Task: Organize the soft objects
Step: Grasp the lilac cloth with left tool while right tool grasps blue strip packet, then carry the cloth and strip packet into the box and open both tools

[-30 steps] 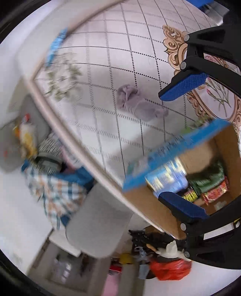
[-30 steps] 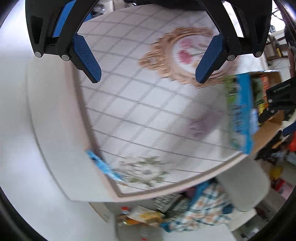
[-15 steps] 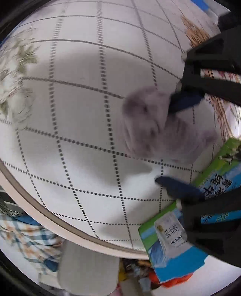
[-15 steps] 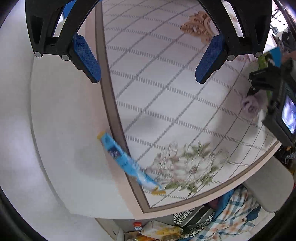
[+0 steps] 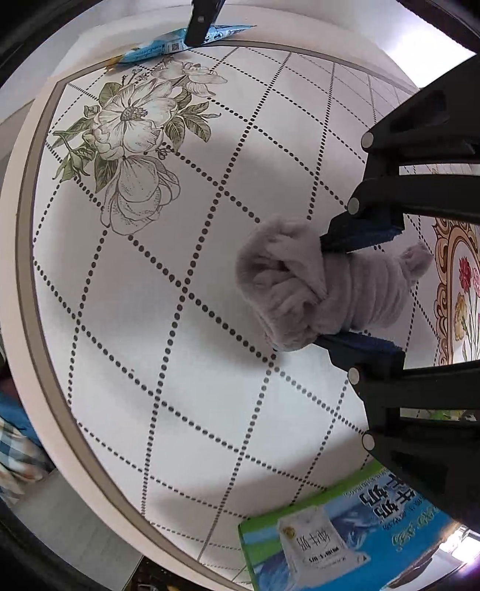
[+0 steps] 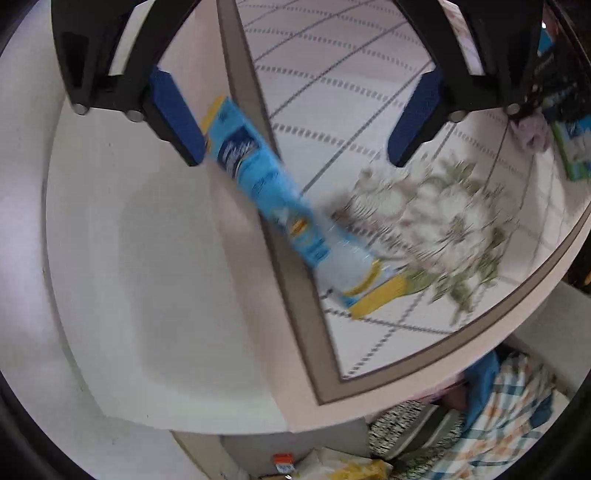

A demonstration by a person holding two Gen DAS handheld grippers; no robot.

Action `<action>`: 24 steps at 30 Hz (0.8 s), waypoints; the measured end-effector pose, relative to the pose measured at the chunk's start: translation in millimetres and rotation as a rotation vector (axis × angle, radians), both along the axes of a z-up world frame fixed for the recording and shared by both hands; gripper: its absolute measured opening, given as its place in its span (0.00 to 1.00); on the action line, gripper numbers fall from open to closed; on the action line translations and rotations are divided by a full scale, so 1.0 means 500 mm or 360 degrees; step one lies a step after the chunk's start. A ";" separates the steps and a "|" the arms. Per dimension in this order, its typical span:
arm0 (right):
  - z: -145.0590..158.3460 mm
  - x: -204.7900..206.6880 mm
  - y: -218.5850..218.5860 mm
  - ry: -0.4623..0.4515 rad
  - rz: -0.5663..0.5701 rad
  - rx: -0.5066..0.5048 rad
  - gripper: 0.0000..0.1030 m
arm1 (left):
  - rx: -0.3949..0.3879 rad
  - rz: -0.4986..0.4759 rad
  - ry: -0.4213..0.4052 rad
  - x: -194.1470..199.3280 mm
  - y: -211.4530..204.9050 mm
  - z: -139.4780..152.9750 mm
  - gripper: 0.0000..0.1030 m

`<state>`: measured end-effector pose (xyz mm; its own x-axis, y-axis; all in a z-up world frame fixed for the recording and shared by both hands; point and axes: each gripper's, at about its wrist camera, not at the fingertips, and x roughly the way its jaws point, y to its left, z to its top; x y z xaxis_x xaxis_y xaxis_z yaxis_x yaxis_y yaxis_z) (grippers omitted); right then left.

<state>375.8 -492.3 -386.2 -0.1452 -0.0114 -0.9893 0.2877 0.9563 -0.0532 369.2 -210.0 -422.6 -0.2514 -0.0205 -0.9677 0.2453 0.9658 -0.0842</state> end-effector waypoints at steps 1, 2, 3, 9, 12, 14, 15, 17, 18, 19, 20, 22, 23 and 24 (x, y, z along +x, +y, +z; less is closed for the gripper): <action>-0.013 0.004 -0.003 0.0038 -0.0005 0.0012 0.68 | -0.0008 0.0014 0.0016 0.000 0.003 -0.010 0.39; -0.019 0.005 -0.003 0.0053 0.0001 -0.0001 0.60 | -0.0019 0.0029 0.0042 0.001 0.007 -0.017 0.40; -0.020 0.006 -0.001 0.0050 0.0021 -0.0040 0.52 | -0.0029 0.0036 0.0037 -0.003 0.011 -0.020 0.40; -0.015 -0.024 0.021 0.0047 0.0060 -0.0068 0.23 | 0.0008 0.0013 0.0015 -0.030 0.018 -0.027 0.36; -0.010 -0.047 0.042 0.0046 0.0047 -0.0003 0.18 | 0.0008 0.0029 -0.0017 -0.052 0.012 -0.019 0.34; -0.004 -0.063 0.056 0.0034 0.0037 0.0034 0.16 | -0.0009 0.0028 -0.0053 -0.071 0.008 -0.004 0.34; 0.001 -0.071 0.064 0.0023 0.0031 0.0050 0.15 | -0.0020 0.0027 -0.0076 -0.082 0.004 0.010 0.34; 0.016 -0.092 0.084 -0.0009 0.0014 0.0094 0.14 | -0.0045 0.0029 -0.0118 -0.102 0.006 0.034 0.34; 0.024 -0.101 0.094 -0.0024 0.0004 0.0118 0.14 | -0.0074 0.0037 -0.0141 -0.116 0.009 0.050 0.34; 0.037 -0.113 0.109 -0.0044 -0.0006 0.0156 0.14 | -0.0092 0.0039 -0.0155 -0.125 0.012 0.060 0.34; 0.049 -0.122 0.122 -0.0065 -0.0012 0.0183 0.14 | -0.0111 0.0043 -0.0172 -0.137 0.017 0.075 0.34; 0.067 -0.144 0.146 -0.0099 -0.0016 0.0223 0.13 | -0.0164 0.0053 -0.0207 -0.165 0.034 0.106 0.34; 0.082 -0.154 0.165 -0.0124 -0.0018 0.0251 0.13 | -0.0180 0.0058 -0.0225 -0.179 0.042 0.119 0.34; 0.096 -0.166 0.184 -0.0146 -0.0021 0.0275 0.13 | -0.0201 0.0063 -0.0250 -0.196 0.055 0.136 0.34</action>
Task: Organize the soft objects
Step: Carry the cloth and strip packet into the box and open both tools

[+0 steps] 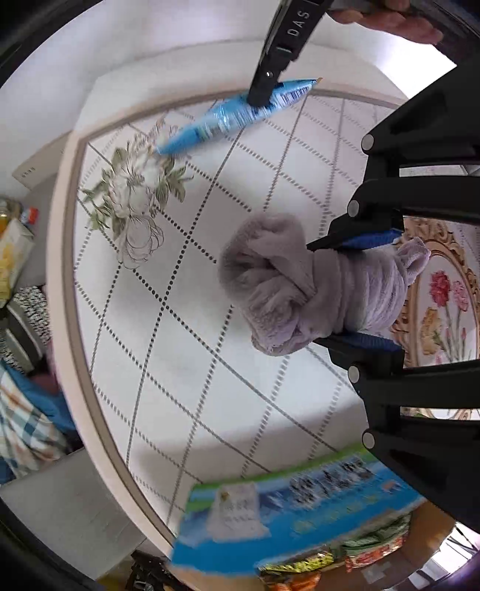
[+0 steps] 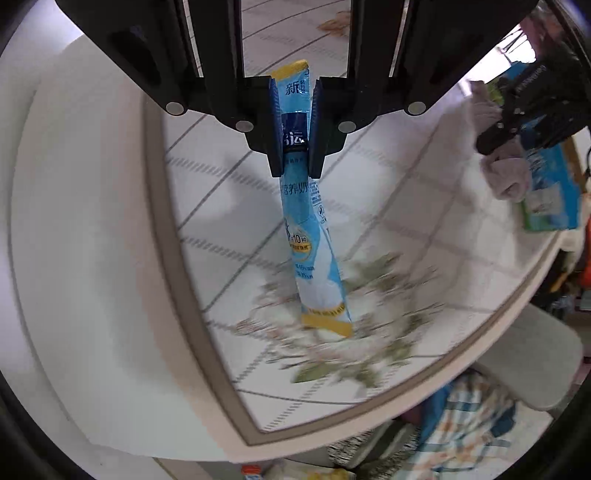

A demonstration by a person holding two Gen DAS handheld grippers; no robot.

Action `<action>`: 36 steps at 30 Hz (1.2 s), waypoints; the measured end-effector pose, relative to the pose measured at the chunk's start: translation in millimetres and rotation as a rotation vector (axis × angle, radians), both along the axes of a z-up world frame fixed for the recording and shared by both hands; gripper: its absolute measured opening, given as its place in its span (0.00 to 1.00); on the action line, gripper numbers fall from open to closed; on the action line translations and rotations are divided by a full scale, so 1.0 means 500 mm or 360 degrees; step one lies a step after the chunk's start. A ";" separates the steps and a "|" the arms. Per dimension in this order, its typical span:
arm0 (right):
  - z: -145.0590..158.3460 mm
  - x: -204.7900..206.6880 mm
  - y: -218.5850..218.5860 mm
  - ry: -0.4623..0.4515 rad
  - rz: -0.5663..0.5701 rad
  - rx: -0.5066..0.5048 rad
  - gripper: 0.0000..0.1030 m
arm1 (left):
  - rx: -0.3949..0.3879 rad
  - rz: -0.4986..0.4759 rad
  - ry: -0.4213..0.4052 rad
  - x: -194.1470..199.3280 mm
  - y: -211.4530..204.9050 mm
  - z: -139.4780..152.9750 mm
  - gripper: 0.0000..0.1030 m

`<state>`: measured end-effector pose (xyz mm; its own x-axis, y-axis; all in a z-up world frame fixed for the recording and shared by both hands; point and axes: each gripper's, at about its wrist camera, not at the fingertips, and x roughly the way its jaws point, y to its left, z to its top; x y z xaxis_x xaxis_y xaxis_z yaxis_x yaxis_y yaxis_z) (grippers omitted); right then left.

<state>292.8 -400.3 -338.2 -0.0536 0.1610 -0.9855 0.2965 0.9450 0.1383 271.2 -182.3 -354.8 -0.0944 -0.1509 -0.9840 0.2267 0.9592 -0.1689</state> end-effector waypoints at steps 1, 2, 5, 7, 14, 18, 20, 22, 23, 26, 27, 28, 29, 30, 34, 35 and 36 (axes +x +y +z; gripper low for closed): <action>0.019 -0.010 0.023 -0.0030 0.0001 0.0031 0.13 | -0.0017 0.0003 -0.0014 -0.012 0.010 0.012 0.34; 0.031 -0.016 0.039 -0.0051 0.0002 0.0051 0.13 | -0.0032 0.0011 -0.0024 0.000 0.005 0.023 0.34; 0.083 -0.045 0.109 -0.0126 -0.0011 0.0143 0.13 | -0.0085 0.0049 -0.0050 0.031 0.061 0.077 0.34; 0.119 -0.048 0.142 -0.0165 -0.0008 0.0202 0.12 | -0.0111 0.0081 -0.0077 0.021 0.101 0.101 0.34; 0.226 -0.095 0.313 -0.0292 0.0095 0.0309 0.12 | -0.0211 0.0230 -0.0132 0.009 0.257 0.178 0.34; 0.276 -0.112 0.398 -0.0345 0.0134 0.0350 0.12 | -0.0206 0.0308 -0.0185 0.001 0.371 0.225 0.34; 0.290 -0.115 0.444 -0.0362 0.0154 0.0378 0.12 | -0.0193 0.0339 -0.0191 -0.001 0.412 0.230 0.34; 0.296 -0.116 0.487 -0.0367 0.0165 0.0411 0.13 | -0.0176 0.0368 -0.0170 -0.001 0.450 0.220 0.34; 0.294 -0.115 0.514 -0.0367 0.0168 0.0420 0.12 | -0.0168 0.0380 -0.0154 0.000 0.463 0.210 0.34; 0.278 -0.116 0.567 -0.0342 0.0146 0.0461 0.12 | -0.0135 0.0395 -0.0111 -0.002 0.498 0.180 0.34; 0.272 -0.115 0.578 -0.0334 0.0144 0.0467 0.13 | -0.0118 0.0398 -0.0098 -0.002 0.505 0.167 0.34; 0.265 -0.114 0.594 -0.0326 0.0138 0.0464 0.13 | -0.0110 0.0403 -0.0082 -0.003 0.515 0.157 0.34; 0.254 -0.114 0.612 -0.0320 0.0121 0.0453 0.13 | -0.0107 0.0409 -0.0067 -0.004 0.524 0.147 0.34; 0.244 -0.112 0.626 -0.0313 0.0106 0.0445 0.13 | -0.0101 0.0418 -0.0054 -0.005 0.534 0.139 0.34; 0.209 -0.115 0.669 -0.0310 0.0017 0.0410 0.13 | -0.0094 0.0449 -0.0013 -0.004 0.574 0.113 0.34; 0.195 -0.119 0.685 -0.0305 -0.0010 0.0401 0.13 | -0.0094 0.0455 -0.0004 -0.003 0.580 0.109 0.34; 0.182 -0.121 0.694 -0.0298 -0.0027 0.0387 0.13 | -0.0092 0.0456 0.0006 -0.001 0.587 0.103 0.34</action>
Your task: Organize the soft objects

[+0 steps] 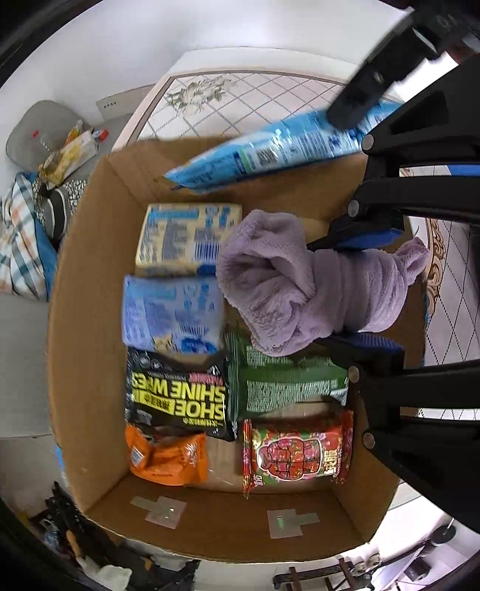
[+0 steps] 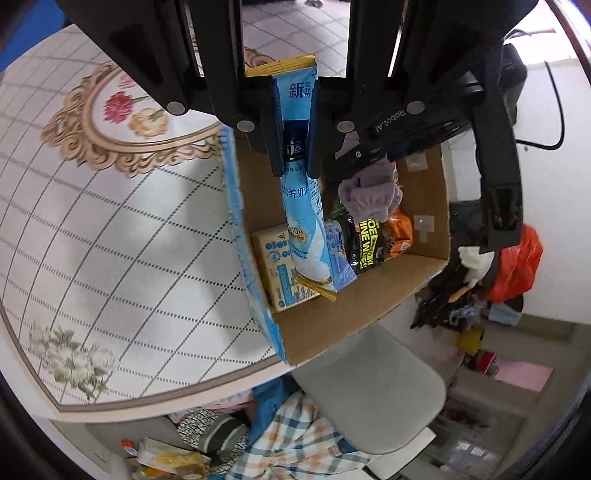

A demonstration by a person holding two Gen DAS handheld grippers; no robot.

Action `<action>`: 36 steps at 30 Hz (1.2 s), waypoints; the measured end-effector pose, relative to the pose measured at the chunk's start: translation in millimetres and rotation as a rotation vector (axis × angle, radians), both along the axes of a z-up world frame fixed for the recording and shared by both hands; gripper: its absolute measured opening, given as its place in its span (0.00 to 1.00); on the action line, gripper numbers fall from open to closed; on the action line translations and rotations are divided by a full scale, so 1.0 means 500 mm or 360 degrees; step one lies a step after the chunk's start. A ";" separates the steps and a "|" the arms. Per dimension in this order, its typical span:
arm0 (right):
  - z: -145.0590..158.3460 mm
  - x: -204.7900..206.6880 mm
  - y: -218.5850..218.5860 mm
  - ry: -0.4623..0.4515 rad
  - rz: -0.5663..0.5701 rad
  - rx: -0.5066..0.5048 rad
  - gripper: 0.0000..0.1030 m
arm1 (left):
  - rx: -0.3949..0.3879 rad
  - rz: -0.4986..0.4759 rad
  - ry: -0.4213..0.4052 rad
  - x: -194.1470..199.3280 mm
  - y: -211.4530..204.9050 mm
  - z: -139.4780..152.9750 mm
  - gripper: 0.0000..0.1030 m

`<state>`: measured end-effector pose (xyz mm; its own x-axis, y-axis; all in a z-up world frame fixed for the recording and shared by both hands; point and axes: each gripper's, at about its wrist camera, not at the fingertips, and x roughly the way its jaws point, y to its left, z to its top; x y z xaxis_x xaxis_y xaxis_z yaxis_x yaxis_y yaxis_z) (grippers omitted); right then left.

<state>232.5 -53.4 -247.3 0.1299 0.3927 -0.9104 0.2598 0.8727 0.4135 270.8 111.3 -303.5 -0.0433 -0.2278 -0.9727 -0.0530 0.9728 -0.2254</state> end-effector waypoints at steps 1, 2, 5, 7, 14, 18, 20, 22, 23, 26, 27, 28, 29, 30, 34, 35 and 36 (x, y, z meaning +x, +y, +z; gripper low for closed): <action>-0.013 -0.003 0.014 0.0007 -0.0006 -0.0027 0.13 | 0.0005 0.0001 0.0007 0.002 0.007 -0.006 0.34; -0.022 -0.004 0.023 0.0011 -0.0010 -0.0043 0.13 | 0.0010 -0.0002 0.0013 0.005 0.011 -0.011 0.34; -0.063 -0.005 0.054 0.0065 0.0021 -0.0092 0.13 | 0.0014 -0.0026 0.0054 0.013 0.023 -0.033 0.34; -0.085 -0.003 0.074 0.0094 0.0069 -0.0116 0.13 | 0.0022 -0.0042 0.0080 0.017 0.026 -0.048 0.34; -0.138 0.027 0.141 0.0210 0.0252 -0.0326 0.12 | 0.0039 -0.0074 0.0159 0.034 0.033 -0.100 0.34; -0.182 0.040 0.155 0.0293 0.0330 -0.0411 0.12 | -0.0016 -0.0071 0.0193 0.048 0.027 -0.110 0.34; -0.201 0.045 0.155 0.0345 0.0357 -0.0430 0.12 | -0.0037 -0.0066 0.0210 0.055 0.024 -0.114 0.35; -0.204 0.045 0.161 0.0364 0.0380 -0.0448 0.13 | -0.0057 -0.0074 0.0221 0.059 0.020 -0.115 0.35; -0.203 0.047 0.160 0.0373 0.0387 -0.0456 0.16 | -0.0072 -0.0074 0.0229 0.062 0.019 -0.114 0.35; -0.189 0.047 0.157 0.0365 0.0408 -0.0453 0.53 | -0.0108 -0.0041 0.0257 0.067 0.016 -0.114 0.39; -0.177 0.047 0.158 0.0333 0.0421 -0.0458 0.65 | -0.0130 -0.0026 0.0273 0.069 0.017 -0.112 0.40; -0.165 0.047 0.158 0.0314 0.0427 -0.0465 0.66 | -0.0135 -0.0014 0.0276 0.065 0.009 -0.109 0.40; -0.158 0.047 0.158 0.0300 0.0438 -0.0483 0.66 | -0.0129 -0.0007 0.0271 0.059 0.002 -0.102 0.40; -0.151 0.046 0.158 0.0295 0.0446 -0.0500 0.66 | -0.0131 -0.0015 0.0252 0.059 0.000 -0.092 0.40; -0.123 0.042 0.149 0.0266 0.0432 -0.0500 0.66 | -0.0052 -0.0060 0.0146 0.059 -0.005 -0.040 0.64; -0.112 0.041 0.146 0.0249 0.0428 -0.0497 0.66 | -0.0032 -0.0057 0.0102 0.058 -0.002 -0.021 0.70; -0.100 0.038 0.143 0.0235 0.0426 -0.0503 0.66 | -0.0021 -0.0052 0.0072 0.056 0.000 -0.008 0.74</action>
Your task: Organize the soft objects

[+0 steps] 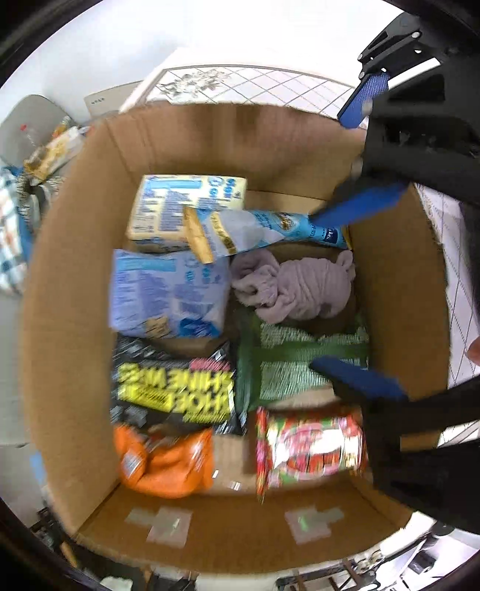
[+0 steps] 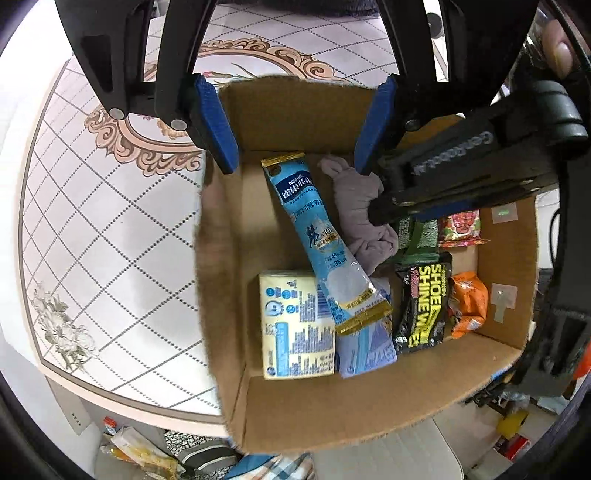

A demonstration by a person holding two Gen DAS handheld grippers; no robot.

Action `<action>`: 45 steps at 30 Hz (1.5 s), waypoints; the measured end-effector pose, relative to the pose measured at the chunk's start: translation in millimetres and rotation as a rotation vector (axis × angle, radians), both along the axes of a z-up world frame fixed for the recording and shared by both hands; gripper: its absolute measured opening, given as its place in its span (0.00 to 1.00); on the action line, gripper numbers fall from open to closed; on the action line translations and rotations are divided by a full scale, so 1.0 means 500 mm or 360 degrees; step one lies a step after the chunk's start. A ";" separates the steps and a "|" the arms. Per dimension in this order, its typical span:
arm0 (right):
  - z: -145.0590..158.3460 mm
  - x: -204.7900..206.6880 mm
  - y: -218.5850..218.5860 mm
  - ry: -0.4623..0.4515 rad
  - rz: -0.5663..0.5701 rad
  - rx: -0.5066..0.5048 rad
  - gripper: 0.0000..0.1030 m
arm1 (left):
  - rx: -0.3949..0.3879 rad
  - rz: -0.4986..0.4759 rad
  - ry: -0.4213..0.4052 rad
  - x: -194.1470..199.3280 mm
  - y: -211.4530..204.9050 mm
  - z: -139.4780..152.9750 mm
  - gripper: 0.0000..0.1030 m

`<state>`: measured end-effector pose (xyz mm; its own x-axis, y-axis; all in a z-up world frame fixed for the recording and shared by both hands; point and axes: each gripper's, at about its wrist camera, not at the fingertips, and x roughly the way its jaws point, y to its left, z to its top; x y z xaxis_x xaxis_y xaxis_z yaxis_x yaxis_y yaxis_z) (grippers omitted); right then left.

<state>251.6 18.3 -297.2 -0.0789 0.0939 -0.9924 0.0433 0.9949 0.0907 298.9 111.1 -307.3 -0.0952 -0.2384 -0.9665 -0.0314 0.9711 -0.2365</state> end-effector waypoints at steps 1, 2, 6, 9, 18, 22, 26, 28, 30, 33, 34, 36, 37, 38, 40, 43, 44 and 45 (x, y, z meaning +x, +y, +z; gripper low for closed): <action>0.010 -0.004 -0.006 -0.0013 0.0002 -0.0001 0.66 | 0.0013 0.0008 -0.0040 -0.003 0.004 0.019 0.75; 0.019 -0.008 -0.009 -0.0024 0.0008 -0.0001 0.66 | 0.0027 0.0013 -0.0066 -0.007 0.006 0.033 0.75; 0.049 -0.023 -0.022 -0.0065 0.0023 0.0002 0.66 | 0.0076 0.0038 -0.0186 -0.033 0.039 0.089 0.86; 0.074 -0.038 -0.027 -0.0112 0.0032 -0.0012 0.66 | 0.0095 0.0053 -0.0275 -0.055 0.060 0.132 0.87; 0.178 -0.095 -0.027 -0.0272 0.0047 -0.0013 0.83 | 0.0187 0.0091 -0.0517 -0.138 0.088 0.219 0.99; 0.219 -0.118 -0.027 -0.0345 0.0056 -0.0058 0.96 | 0.0267 0.0086 -0.0617 -0.169 0.088 0.258 0.99; 0.252 -0.139 -0.023 -0.0416 0.0064 -0.0112 0.99 | 0.0262 0.0104 -0.0673 -0.194 0.091 0.287 0.99; 0.265 -0.148 -0.022 -0.0444 0.0064 -0.0114 1.00 | 0.0261 0.0104 -0.0698 -0.205 0.091 0.303 0.99; 0.282 -0.159 -0.022 -0.0466 0.0066 -0.0104 1.00 | 0.0279 0.0097 -0.0735 -0.219 0.087 0.322 0.99; 0.314 -0.180 -0.026 -0.0511 0.0055 -0.0092 1.00 | 0.0257 0.0084 -0.0780 -0.246 0.081 0.361 0.99; 0.328 -0.189 -0.028 -0.0528 0.0052 -0.0079 1.00 | 0.0253 0.0090 -0.0795 -0.256 0.082 0.376 0.99; 0.360 -0.208 -0.033 -0.0572 0.0046 -0.0069 1.00 | 0.0225 0.0094 -0.0825 -0.275 0.082 0.408 0.99; 0.378 -0.218 -0.036 -0.0594 0.0045 -0.0067 1.00 | 0.0219 0.0100 -0.0848 -0.286 0.082 0.427 0.99; 0.399 -0.229 -0.041 -0.0620 0.0037 -0.0059 1.00 | 0.0217 0.0102 -0.0863 -0.295 0.082 0.441 0.99; 0.442 -0.252 -0.048 -0.0678 0.0027 -0.0043 1.00 | 0.0229 0.0105 -0.0914 -0.318 0.082 0.478 0.99; 0.499 -0.283 -0.053 -0.0756 0.0034 -0.0048 1.00 | 0.0227 0.0127 -0.0959 -0.346 0.086 0.519 0.99; 0.522 -0.298 -0.054 -0.0790 0.0040 -0.0047 1.00 | 0.0231 0.0136 -0.0974 -0.357 0.088 0.533 0.99; 0.539 -0.310 -0.053 -0.0814 0.0049 -0.0042 1.00 | 0.0238 0.0140 -0.0980 -0.364 0.089 0.542 0.99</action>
<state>96.9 -8.1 -27.7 0.4153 0.0738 -0.9067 -0.0297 0.9973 0.0676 116.8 155.8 -36.2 0.5021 -0.0787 -0.8612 -0.0138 0.9950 -0.0990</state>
